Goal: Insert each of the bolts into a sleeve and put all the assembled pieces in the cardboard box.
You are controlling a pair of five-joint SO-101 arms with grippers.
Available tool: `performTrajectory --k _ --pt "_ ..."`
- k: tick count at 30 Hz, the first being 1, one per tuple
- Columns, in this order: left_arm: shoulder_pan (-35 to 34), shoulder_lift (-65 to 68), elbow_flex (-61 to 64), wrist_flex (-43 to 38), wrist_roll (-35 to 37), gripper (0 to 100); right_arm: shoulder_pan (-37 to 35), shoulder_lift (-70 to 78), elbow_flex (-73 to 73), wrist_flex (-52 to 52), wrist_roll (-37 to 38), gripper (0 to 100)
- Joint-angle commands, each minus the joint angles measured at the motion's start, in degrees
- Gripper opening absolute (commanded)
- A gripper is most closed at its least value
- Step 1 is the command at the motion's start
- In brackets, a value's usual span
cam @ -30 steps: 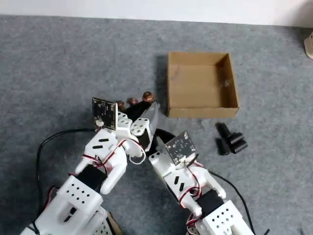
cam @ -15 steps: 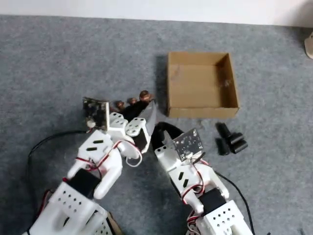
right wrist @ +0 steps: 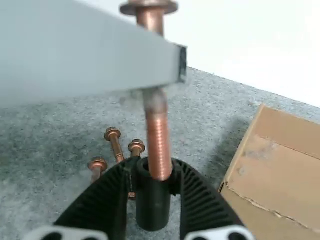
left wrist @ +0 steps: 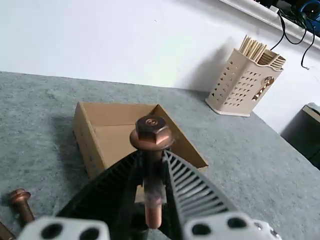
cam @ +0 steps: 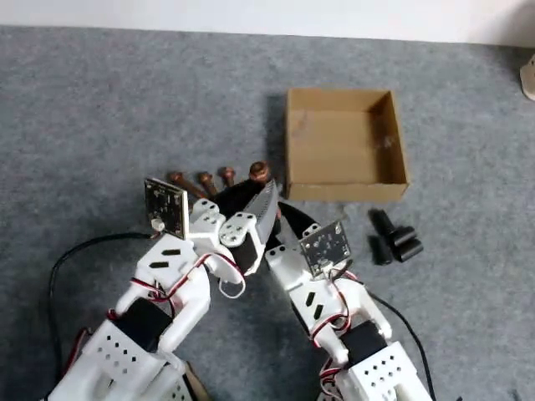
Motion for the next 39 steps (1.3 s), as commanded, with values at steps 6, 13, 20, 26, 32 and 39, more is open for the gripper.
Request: performTrajectory --k 6,13,20,26,32,39 --pt "-0.22 -1.89 -0.04 0.09 0.00 1 0.75 -1.01 7.25 -1.54 0.62 0.5" --pt "-3.21 -1.89 -1.10 -0.09 0.00 1 0.75 -1.01 7.25 -1.45 0.62 0.5" --pt "-2.95 -1.36 -0.66 -0.09 0.00 1 0.75 -1.01 7.25 -1.27 0.62 0.5" --pt "-2.95 -1.36 1.89 -0.18 0.00 1 0.75 -1.01 7.25 -1.45 0.53 0.5" --pt "-2.95 -1.36 3.47 -0.26 -0.09 1 0.40 -1.10 7.25 -1.54 0.53 0.5" --pt "-2.59 -1.36 5.93 -0.26 -1.32 1 -1.10 -1.10 7.25 -4.79 0.53 0.5"
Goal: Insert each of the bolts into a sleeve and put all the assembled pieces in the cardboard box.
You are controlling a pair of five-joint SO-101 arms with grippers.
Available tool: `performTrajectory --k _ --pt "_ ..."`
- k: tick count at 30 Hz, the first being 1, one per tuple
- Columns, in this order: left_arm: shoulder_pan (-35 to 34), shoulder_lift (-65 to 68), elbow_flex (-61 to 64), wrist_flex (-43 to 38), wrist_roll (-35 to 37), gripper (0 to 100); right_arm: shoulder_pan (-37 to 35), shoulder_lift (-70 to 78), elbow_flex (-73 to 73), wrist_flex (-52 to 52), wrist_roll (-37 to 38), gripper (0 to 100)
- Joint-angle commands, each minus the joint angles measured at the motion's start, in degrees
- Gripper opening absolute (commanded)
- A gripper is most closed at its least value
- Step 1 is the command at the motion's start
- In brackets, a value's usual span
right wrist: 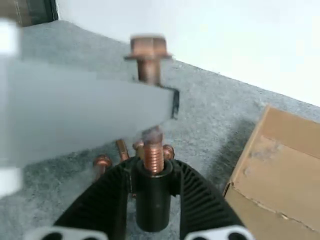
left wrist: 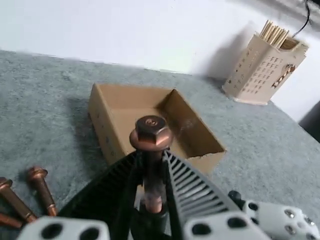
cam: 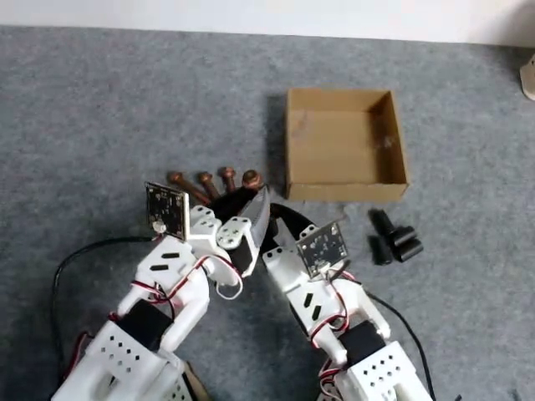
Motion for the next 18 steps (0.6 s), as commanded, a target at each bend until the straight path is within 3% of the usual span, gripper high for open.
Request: performTrajectory --k 1,15,18 --pt "0.31 -0.57 0.66 -0.18 -1.76 1 0.75 -1.19 7.25 -4.62 0.44 0.5" --pt "1.27 -1.19 11.47 0.00 -2.02 1 2.77 -1.10 7.25 -4.00 0.44 0.5" --pt "1.27 -1.19 11.56 0.18 -2.02 10 2.77 -1.01 7.25 -4.00 0.44 0.5"
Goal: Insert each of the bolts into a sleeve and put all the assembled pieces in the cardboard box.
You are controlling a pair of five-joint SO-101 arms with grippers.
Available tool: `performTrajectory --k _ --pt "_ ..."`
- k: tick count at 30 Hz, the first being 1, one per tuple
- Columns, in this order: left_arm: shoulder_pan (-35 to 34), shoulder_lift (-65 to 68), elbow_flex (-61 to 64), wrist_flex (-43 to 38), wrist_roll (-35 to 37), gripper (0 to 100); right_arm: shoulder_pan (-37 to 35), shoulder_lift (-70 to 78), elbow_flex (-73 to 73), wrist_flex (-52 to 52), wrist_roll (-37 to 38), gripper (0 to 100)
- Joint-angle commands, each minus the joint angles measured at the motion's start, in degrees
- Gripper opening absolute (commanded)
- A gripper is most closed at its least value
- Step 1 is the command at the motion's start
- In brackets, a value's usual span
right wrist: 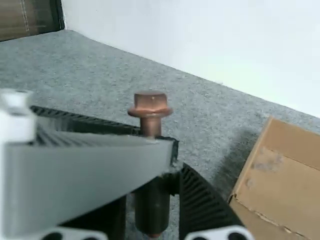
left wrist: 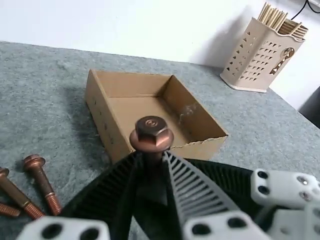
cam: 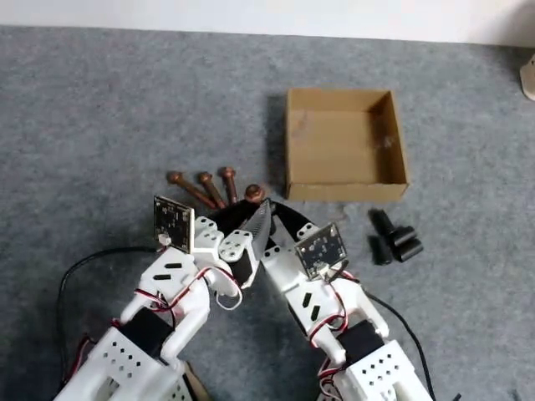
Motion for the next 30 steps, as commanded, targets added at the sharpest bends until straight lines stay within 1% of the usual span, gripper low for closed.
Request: performTrajectory --k 1,2,4,6,8,11,12,14,17,19,21,25,30 --pt "0.57 -0.04 2.77 0.88 -0.88 16 2.24 -1.10 7.25 -1.10 0.09 0.5" --pt "0.57 -0.04 2.86 1.41 -0.88 21 2.33 -1.01 7.25 -1.10 0.09 0.5" --pt "0.57 -0.04 2.33 5.71 -0.79 32 2.51 -0.92 7.25 -1.01 0.00 0.5" --pt "0.57 -0.04 0.57 13.01 -0.79 41 2.51 -0.92 7.25 0.22 0.00 0.5" --pt "0.13 -0.04 -2.42 22.42 -0.62 47 2.51 -1.10 7.25 3.38 0.00 0.5" --pt "-4.53 -0.04 -9.54 34.99 -0.53 52 2.68 -1.19 7.25 4.88 0.09 0.5" --pt "-7.43 -0.04 -11.82 37.89 -0.62 51 3.74 -1.19 7.25 4.97 0.09 0.5" --pt "-13.76 -0.04 -15.08 40.88 -0.53 50 7.25 -0.92 7.25 5.05 0.09 0.5" --pt "-22.11 -0.04 -15.43 41.32 -0.53 48 12.35 -0.84 6.11 5.58 0.09 0.5" --pt "-25.19 -0.04 -14.20 40.70 -0.53 45 13.85 -0.84 4.62 9.01 0.09 0.5" --pt "-26.24 -0.04 -12.70 39.03 -0.53 43 14.37 -0.84 2.42 11.30 0.09 0.5" --pt "-26.15 -0.04 -9.01 34.81 -0.53 39 14.46 -0.75 -1.89 14.37 0.26 0.5" --pt "-26.33 -0.04 -4.35 30.24 -0.53 36 14.46 2.24 -6.73 14.73 0.35 0.5"
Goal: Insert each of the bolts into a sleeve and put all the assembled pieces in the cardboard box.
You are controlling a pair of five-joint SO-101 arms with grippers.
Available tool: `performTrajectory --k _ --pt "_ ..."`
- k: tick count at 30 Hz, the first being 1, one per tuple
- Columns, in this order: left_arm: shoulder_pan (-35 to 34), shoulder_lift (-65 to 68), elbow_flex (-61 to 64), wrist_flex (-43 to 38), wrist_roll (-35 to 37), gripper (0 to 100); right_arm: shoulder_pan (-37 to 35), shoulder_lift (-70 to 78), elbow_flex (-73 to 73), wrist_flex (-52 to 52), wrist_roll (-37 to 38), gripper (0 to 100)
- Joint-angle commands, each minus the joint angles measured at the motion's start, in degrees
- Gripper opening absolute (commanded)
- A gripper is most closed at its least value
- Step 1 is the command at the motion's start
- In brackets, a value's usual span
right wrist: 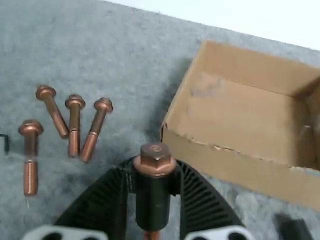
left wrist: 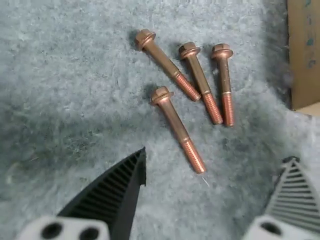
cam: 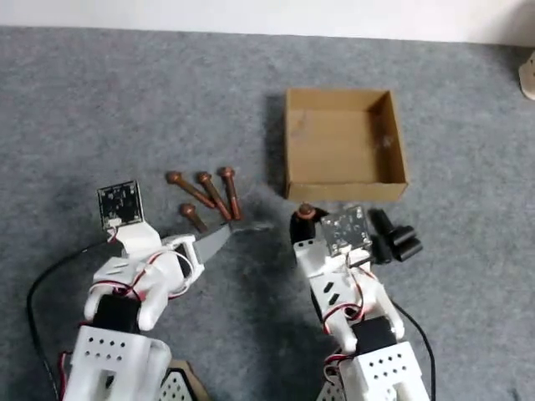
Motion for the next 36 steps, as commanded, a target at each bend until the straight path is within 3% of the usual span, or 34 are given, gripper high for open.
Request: performTrajectory --k 1,7,24,30,36 --pt "-0.66 -0.66 1.19 -2.81 -0.18 37 1.01 4.44 -7.43 0.04 0.44 0.5" --pt "-0.75 -0.66 2.24 -2.81 -0.18 37 4.97 26.77 -22.37 -0.31 0.18 0.5" --pt "-0.75 -0.66 4.53 -3.08 -0.18 37 5.23 80.22 -70.81 -0.31 0.18 0.5" --pt "-0.75 -0.66 4.53 -3.08 -0.18 37 5.32 91.12 -80.75 -0.31 0.18 0.5" --pt "-0.75 -0.66 4.53 -3.08 -0.18 37 4.97 97.36 -81.80 -0.04 0.35 0.8"
